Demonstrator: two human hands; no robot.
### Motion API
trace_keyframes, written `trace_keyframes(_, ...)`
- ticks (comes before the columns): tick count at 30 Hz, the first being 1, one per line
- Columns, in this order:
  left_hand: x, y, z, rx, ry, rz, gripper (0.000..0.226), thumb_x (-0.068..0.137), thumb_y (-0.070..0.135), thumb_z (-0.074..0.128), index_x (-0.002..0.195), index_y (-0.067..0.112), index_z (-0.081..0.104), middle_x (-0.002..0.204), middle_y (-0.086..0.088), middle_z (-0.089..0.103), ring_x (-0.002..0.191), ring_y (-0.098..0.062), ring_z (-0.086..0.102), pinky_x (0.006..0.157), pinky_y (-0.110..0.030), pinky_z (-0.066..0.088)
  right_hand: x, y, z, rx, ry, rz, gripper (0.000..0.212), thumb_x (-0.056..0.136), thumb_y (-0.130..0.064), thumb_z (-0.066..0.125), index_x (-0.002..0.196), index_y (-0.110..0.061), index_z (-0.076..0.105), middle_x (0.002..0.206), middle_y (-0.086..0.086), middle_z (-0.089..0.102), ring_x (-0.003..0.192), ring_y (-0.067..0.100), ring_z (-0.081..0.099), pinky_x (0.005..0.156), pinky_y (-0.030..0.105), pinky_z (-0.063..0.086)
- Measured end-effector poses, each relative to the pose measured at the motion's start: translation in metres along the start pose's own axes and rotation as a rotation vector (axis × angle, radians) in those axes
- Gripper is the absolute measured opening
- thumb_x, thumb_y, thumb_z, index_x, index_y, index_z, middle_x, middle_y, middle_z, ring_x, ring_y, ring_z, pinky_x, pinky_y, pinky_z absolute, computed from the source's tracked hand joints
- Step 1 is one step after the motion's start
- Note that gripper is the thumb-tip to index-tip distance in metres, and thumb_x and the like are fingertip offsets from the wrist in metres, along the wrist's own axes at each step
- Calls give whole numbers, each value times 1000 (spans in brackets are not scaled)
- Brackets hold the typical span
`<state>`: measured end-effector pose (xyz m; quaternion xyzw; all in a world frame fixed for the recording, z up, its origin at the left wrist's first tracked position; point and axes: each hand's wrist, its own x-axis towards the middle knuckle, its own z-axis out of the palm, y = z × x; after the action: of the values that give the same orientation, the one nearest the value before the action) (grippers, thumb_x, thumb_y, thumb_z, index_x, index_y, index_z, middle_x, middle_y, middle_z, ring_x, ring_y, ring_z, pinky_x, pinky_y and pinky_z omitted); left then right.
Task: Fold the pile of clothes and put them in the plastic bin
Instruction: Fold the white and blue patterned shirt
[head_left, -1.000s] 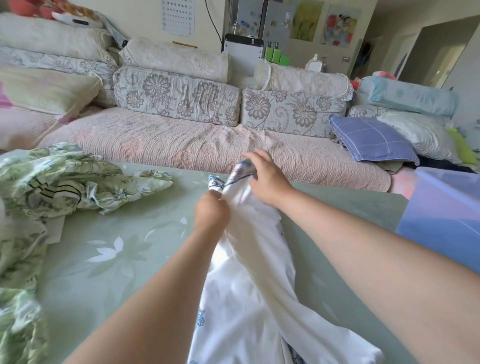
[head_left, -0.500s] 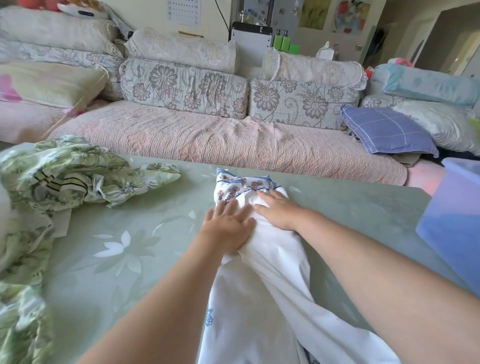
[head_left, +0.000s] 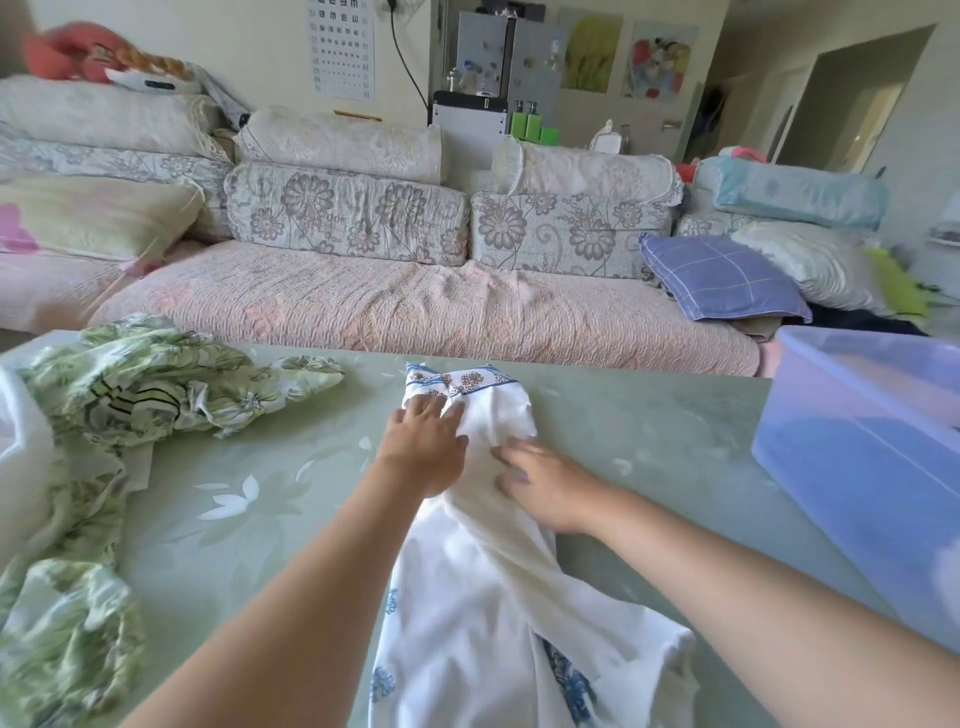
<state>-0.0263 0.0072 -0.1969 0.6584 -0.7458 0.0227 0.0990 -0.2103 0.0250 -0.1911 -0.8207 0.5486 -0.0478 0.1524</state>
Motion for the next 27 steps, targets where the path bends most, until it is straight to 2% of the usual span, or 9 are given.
trace_keyframes(4, -23, 35, -16, -110, 27, 109, 37, 98, 28, 42, 133, 31, 54, 138, 1, 50, 131, -22, 37, 109, -37, 28, -49, -1, -5, 100, -14, 28, 48, 101, -31, 48, 148, -23, 47, 157, 1, 40, 144, 18, 36, 116, 26, 28)
trace_keyframes(8, -59, 63, -28, -178, -158, 193, 40, 89, 11, 44, 110, 35, 66, 119, 5, 60, 117, -18, 53, 93, -30, 44, -95, 0, -12, 191, 27, 139, 25, 94, -30, 54, 112, -24, 69, 117, 0, 68, 106, 20, 63, 82, 24, 45)
trace_keyframes(11, -87, 75, -40, -182, -344, 200, 52, 81, 3, 39, 113, 34, 66, 119, 10, 62, 113, -15, 57, 92, -27, 47, -121, 6, -14, 135, -69, 250, 32, 79, -45, 62, 97, -21, 69, 102, 1, 70, 93, 21, 66, 78, 30, 52)
trace_keyframes(14, -106, 73, -40, -137, -433, 202, 58, 80, 4, 40, 122, 39, 60, 124, 5, 57, 117, -20, 54, 99, -34, 46, -137, 8, -14, 57, -226, 304, 46, 68, -48, 72, 103, -19, 71, 99, 3, 71, 85, 20, 69, 70, 31, 56)
trace_keyframes(17, -120, 66, -36, -48, -387, 205, 56, 80, 7, 45, 122, 43, 57, 122, 1, 58, 119, -23, 50, 100, -34, 40, -147, 1, -18, 51, -266, 276, 38, 70, -37, 75, 102, -17, 72, 92, -2, 68, 81, 20, 68, 66, 28, 55)
trace_keyframes(20, -128, 64, -42, 46, -253, 232, 41, 90, 13, 52, 123, 35, 62, 124, 1, 59, 123, -22, 46, 101, -34, 33, -156, -16, -27, 160, -177, 213, 8, 76, -16, 60, 71, -10, 59, 67, -1, 49, 57, 19, 47, 48, 21, 36)
trace_keyframes(21, -130, 63, -46, 72, -186, 235, 37, 92, 16, 54, 122, 34, 64, 124, 2, 60, 122, -22, 46, 100, -34, 32, -160, -24, -29, 254, -139, 188, 10, 77, -12, 58, 67, -12, 58, 64, -1, 48, 55, 16, 44, 47, 20, 35)
trace_keyframes(24, -140, 49, -61, 47, -45, 174, 36, 89, 13, 53, 113, 35, 69, 119, 6, 60, 119, -20, 46, 97, -32, 32, -174, -49, -30, 636, -141, 64, 15, 82, -8, 61, 89, -13, 73, 75, 2, 62, 62, 17, 56, 54, 26, 47)
trace_keyframes(27, -158, 26, -65, -14, -152, 118, 53, 82, -1, 46, 100, 41, 73, 112, 9, 60, 114, -17, 44, 94, -31, 36, -186, -64, -24, 845, -394, -35, 21, 95, -12, 62, 115, -17, 67, 92, 3, 66, 71, 18, 65, 45, 25, 49)
